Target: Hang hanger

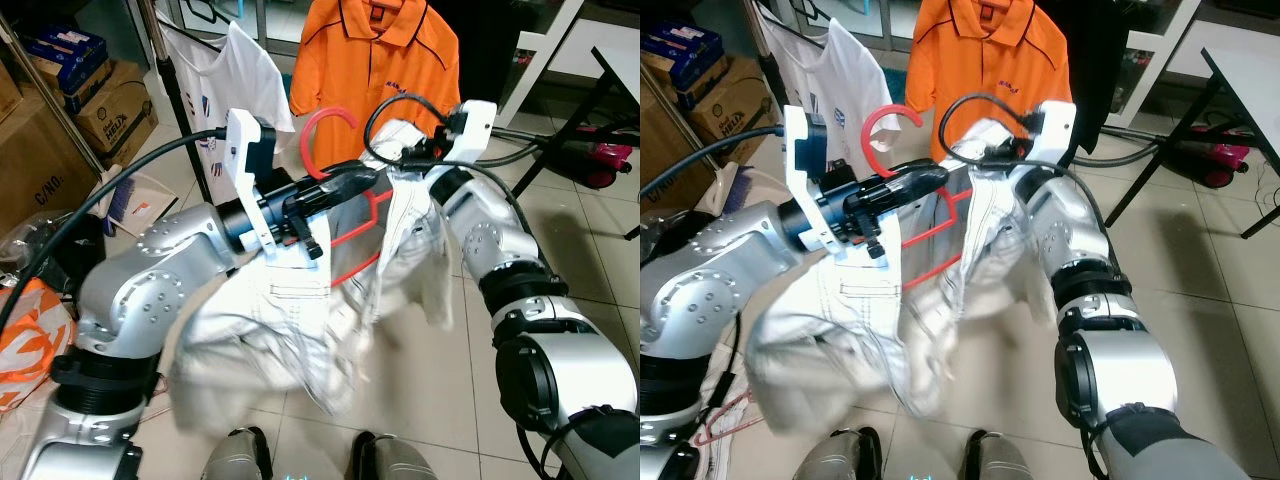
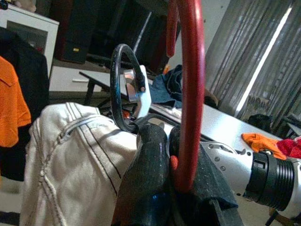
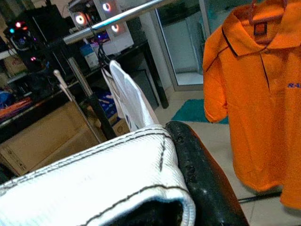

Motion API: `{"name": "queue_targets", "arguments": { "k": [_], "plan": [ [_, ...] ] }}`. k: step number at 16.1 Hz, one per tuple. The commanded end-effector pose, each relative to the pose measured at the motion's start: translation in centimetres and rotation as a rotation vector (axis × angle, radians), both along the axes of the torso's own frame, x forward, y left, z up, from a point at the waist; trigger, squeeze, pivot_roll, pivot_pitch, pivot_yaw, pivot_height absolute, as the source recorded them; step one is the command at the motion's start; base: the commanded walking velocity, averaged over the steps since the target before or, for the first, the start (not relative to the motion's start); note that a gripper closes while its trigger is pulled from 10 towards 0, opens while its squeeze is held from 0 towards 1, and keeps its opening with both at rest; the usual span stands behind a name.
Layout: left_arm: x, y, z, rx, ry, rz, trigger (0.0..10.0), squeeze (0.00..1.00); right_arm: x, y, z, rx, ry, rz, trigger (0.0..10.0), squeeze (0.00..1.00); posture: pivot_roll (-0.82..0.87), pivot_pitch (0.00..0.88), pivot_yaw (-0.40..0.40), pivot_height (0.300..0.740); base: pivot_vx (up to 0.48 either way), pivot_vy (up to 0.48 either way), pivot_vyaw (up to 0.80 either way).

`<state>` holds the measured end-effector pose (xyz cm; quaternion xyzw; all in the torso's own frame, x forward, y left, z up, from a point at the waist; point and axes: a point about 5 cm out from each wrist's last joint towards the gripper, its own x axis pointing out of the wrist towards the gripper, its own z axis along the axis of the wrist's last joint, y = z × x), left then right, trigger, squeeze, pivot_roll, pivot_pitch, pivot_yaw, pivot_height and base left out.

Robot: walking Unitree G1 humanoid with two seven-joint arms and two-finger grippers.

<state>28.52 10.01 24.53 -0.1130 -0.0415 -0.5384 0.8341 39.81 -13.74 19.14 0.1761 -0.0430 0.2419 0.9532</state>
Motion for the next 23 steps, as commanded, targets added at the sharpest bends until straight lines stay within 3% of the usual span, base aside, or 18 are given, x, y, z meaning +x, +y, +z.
{"name": "queue_targets", "arguments": {
  "k": [1,3,4,5,6,7,10,11,13,17,18,19,21,23],
  "plan": [
    [-3.1,-0.4,4.7,-0.112,-0.258,-0.163,10.0,0.0,-0.8,-4.5,-3.6,-0.005,0.154,-0.18,0.0,0.0,-0.02,0.155,-0.056,0.74,0.0,0.0,0.0],
    [-3.3,-0.2,4.1,-0.071,-0.242,-0.175,10.0,0.0,-1.1,-5.9,-4.1,-0.038,0.16,-0.272,0.0,0.0,-0.03,0.157,-0.055,0.74,0.0,0.0,0.0],
    [-3.5,-0.4,2.6,0.03,-0.208,-0.193,10.0,0.0,-1.0,-8.0,-3.0,-0.097,0.095,-0.434,0.0,0.0,-0.03,0.158,-0.054,0.74,0.0,0.0,0.0],
    [-3.4,-0.6,1.7,0.083,-0.194,-0.191,10.0,0.0,-0.9,-8.4,-2.2,-0.098,0.06,-0.463,0.0,0.0,-0.03,0.158,-0.054,0.74,0.0,0.0,0.0],
    [-2.9,-0.8,-0.7,0.22,-0.159,-0.157,10.0,0.0,-0.6,-8.6,-0.1,-0.111,-0.037,-0.47,0.0,0.0,-0.02,0.163,-0.053,0.74,0.0,0.0,0.0],
    [-2.3,-0.7,-2.7,0.327,-0.128,-0.117,10.0,0.0,-0.5,-8.4,1.6,-0.133,-0.113,-0.447,0.0,0.0,-0.02,0.166,-0.054,0.74,0.0,0.0,0.0],
    [-0.6,0.3,-5.8,0.491,-0.061,0.003,10.0,0.0,-0.5,-7.0,5.5,-0.171,-0.283,-0.35,0.0,0.0,-0.02,0.166,-0.057,0.74,0.0,0.0,0.0],
    [-0.2,0.7,-6.6,0.53,-0.045,0.036,10.0,0.0,-0.7,-6.4,7.1,-0.178,-0.351,-0.305,0.0,0.0,-0.02,0.166,-0.057,0.74,0.0,0.0,0.0],
    [0.3,1.0,-7.1,0.553,-0.05,0.06,10.0,0.0,-0.9,-6.2,8.2,-0.221,-0.398,-0.267,0.0,0.0,-0.03,0.159,-0.061,0.74,0.0,0.0,0.0],
    [0.5,1.4,-7.3,0.569,-0.067,0.067,10.0,0.0,-1.1,-9.0,8.0,-0.423,-0.402,-0.381,0.0,0.0,-0.03,0.152,-0.066,0.74,0.0,0.0,0.0],
    [0.2,1.5,-7.4,0.587,-0.08,0.051,10.0,0.0,-1.3,-10.4,7.6,-0.576,-0.415,-0.47,0.0,0.0,-0.03,0.149,-0.068,0.74,0.0,0.0,0.0],
    [0.2,1.5,-7.4,0.59,-0.083,0.05,10.0,0.0,-1.3,-10.5,7.5,-0.592,-0.415,-0.483,0.0,0.0,-0.03,0.149,-0.068,0.74,0.0,0.0,0.0],
    [0.6,1.9,-7.3,0.626,-0.1,0.097,10.0,0.0,-1.7,-11.9,5.2,-0.832,-0.379,-0.59,0.0,0.0,-0.03,0.147,-0.07,0.74,0.0,0.0,0.0],
    [0.7,2.2,-7.4,0.658,-0.111,0.113,10.0,0.0,-1.9,-12.1,3.9,-0.948,-0.367,-0.604,0.0,0.0,-0.03,0.147,-0.07,0.74,0.0,0.0,0.0]
  ]
}}
